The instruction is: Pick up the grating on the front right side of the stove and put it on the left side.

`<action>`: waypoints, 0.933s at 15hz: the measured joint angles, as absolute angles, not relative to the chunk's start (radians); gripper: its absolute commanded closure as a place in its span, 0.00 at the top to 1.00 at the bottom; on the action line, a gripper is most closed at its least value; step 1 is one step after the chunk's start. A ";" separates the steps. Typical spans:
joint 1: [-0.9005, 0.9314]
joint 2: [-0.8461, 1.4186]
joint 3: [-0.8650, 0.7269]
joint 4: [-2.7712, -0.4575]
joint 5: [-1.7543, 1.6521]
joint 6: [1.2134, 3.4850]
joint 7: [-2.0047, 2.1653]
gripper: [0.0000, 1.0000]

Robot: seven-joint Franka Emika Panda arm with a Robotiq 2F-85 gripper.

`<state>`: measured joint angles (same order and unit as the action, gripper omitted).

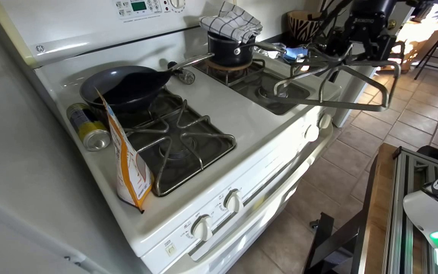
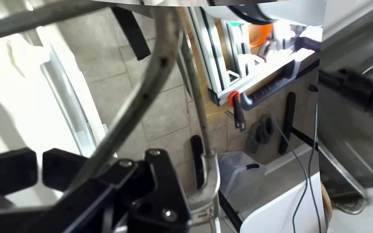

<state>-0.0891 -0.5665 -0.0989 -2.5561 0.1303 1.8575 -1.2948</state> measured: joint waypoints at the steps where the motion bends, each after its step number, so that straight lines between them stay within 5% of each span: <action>1: -0.089 -0.614 -0.096 -2.570 0.112 1.814 -1.253 0.00; 7: -0.063 -0.847 -0.098 -2.631 0.076 1.743 -1.119 0.00; 14: 0.100 -0.774 -0.119 -2.656 0.086 2.057 -1.135 0.00</action>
<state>0.1004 -0.7739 -0.1194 -2.6558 0.0857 2.0572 -1.1355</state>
